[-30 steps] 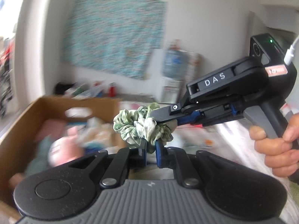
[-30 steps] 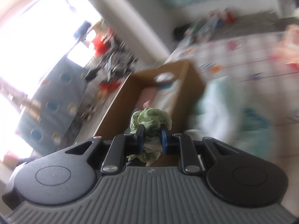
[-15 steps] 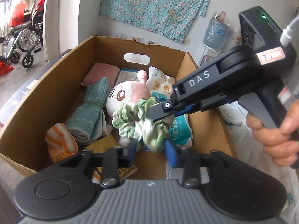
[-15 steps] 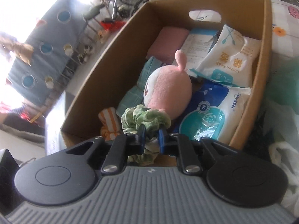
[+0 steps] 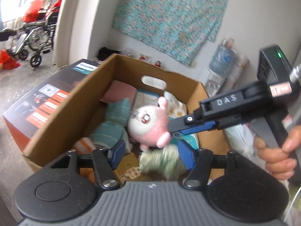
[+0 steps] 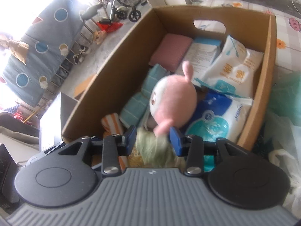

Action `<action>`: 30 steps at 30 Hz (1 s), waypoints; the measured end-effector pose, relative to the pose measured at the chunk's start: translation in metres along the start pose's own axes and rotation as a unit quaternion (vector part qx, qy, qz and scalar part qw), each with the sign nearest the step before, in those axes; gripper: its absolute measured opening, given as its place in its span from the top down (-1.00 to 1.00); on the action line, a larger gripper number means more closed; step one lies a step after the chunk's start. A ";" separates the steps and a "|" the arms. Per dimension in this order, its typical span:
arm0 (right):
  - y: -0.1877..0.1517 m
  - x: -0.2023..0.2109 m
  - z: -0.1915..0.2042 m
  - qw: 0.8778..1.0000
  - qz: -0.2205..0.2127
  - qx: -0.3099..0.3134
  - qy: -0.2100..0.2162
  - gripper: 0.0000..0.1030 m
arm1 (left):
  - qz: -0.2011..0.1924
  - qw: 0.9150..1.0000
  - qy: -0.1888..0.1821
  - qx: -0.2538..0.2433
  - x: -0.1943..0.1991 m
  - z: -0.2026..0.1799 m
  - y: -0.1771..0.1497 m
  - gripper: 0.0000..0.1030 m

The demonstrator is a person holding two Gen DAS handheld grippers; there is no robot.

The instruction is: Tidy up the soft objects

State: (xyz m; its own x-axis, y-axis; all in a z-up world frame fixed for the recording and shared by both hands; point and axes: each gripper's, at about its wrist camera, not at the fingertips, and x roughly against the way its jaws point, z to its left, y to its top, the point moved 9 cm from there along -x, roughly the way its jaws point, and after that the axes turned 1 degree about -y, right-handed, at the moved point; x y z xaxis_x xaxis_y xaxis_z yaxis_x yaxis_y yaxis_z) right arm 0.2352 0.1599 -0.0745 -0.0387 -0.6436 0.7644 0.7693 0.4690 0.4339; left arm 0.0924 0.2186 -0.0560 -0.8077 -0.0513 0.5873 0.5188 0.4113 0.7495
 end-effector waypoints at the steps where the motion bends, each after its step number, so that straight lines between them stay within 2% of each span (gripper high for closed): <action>1: 0.003 -0.001 0.002 1.000 -0.004 0.001 0.002 0.22 | -0.004 1.000 0.002 0.007 0.002 0.004 0.002 -0.27; 4: 0.006 -0.006 0.010 1.000 -0.006 0.003 0.008 0.22 | -0.014 1.000 0.008 0.023 0.007 0.016 0.008 -0.32; 10: -0.009 -0.029 0.018 0.999 0.029 0.002 0.021 0.22 | -0.029 0.999 0.013 0.035 0.016 0.026 0.013 -0.46; 16: -0.011 -0.011 0.015 0.999 0.005 -0.025 0.040 0.19 | -0.027 0.999 0.009 0.022 0.016 0.020 0.012 -0.63; 20: -0.015 0.027 0.005 0.996 -0.057 -0.051 0.050 -0.02 | -0.028 1.000 0.002 0.003 0.018 0.003 0.011 -0.81; 23: -0.024 0.066 -0.012 0.988 -0.129 -0.075 0.038 -0.33 | -0.034 0.999 -0.008 -0.019 0.023 -0.016 0.011 -0.94; 24: -0.028 0.080 -0.021 0.984 -0.154 -0.085 0.029 -0.50 | -0.038 0.999 -0.011 -0.028 0.025 -0.022 0.010 -0.98; 26: -0.040 0.107 -0.039 0.974 -0.202 -0.098 -0.001 -0.57 | -0.046 0.998 -0.019 -0.046 0.028 -0.037 0.010 -0.99; 30: -0.073 0.151 -0.073 0.951 -0.273 -0.097 -0.104 -0.67 | -0.035 0.995 -0.046 -0.078 0.028 -0.072 0.003 -0.99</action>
State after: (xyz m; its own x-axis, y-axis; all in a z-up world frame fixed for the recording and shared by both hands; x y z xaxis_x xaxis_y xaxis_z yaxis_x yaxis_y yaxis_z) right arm 0.2197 -0.0156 -0.0258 -0.5768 -0.6160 0.5365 0.7004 -0.0349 0.7129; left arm 0.0910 0.1532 -0.0152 -0.8617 0.0125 0.5072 0.4923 0.2625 0.8299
